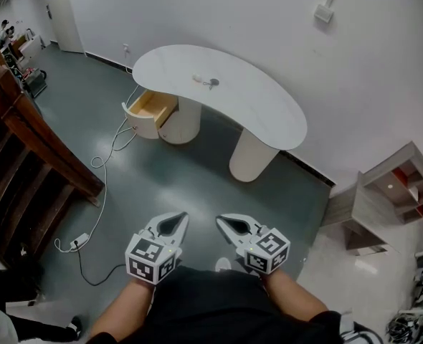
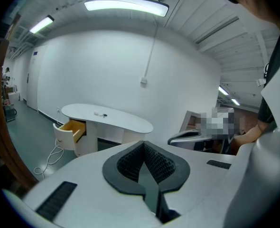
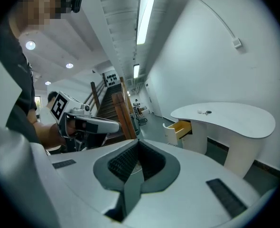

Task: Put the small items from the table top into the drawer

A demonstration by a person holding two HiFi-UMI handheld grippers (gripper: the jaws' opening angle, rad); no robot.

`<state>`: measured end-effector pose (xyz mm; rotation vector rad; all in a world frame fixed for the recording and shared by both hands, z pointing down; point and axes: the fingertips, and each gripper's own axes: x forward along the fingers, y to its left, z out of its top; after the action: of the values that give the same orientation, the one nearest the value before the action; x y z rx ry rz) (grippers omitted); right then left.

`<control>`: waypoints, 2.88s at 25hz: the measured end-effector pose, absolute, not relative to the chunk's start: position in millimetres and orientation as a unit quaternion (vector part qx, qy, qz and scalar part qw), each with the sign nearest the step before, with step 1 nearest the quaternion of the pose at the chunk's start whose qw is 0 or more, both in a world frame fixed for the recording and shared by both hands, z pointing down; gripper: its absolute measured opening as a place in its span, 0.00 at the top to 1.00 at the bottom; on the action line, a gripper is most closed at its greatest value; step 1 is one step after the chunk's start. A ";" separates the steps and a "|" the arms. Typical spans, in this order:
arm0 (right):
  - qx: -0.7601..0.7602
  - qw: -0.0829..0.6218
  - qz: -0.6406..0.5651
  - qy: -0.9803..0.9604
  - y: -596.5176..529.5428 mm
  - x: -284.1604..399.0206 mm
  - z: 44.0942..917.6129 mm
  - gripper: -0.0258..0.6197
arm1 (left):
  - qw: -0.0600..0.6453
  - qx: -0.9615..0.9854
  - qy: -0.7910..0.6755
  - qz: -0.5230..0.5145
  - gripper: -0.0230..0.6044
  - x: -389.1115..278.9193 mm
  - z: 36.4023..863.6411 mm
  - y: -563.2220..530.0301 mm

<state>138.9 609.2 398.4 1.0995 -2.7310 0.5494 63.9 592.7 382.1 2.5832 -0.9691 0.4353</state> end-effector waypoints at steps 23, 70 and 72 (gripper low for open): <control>0.322 0.093 0.184 -0.924 606.5 226.8 420.0 0.95 | 0.248 0.877 -0.388 0.134 0.94 143.3 412.0 601.0; 0.390 0.118 0.200 -0.891 280.8 121.5 426.5 0.95 | 0.202 0.909 -0.335 0.144 0.94 34.7 402.9 242.2; 0.394 0.125 0.201 -0.888 274.3 117.1 429.1 0.95 | 0.207 0.908 -0.336 0.142 0.94 26.3 406.4 230.5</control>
<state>117.1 274.3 429.1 1.1483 -2.5874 0.5870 26.3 230.5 406.4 2.5284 -0.9365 0.3961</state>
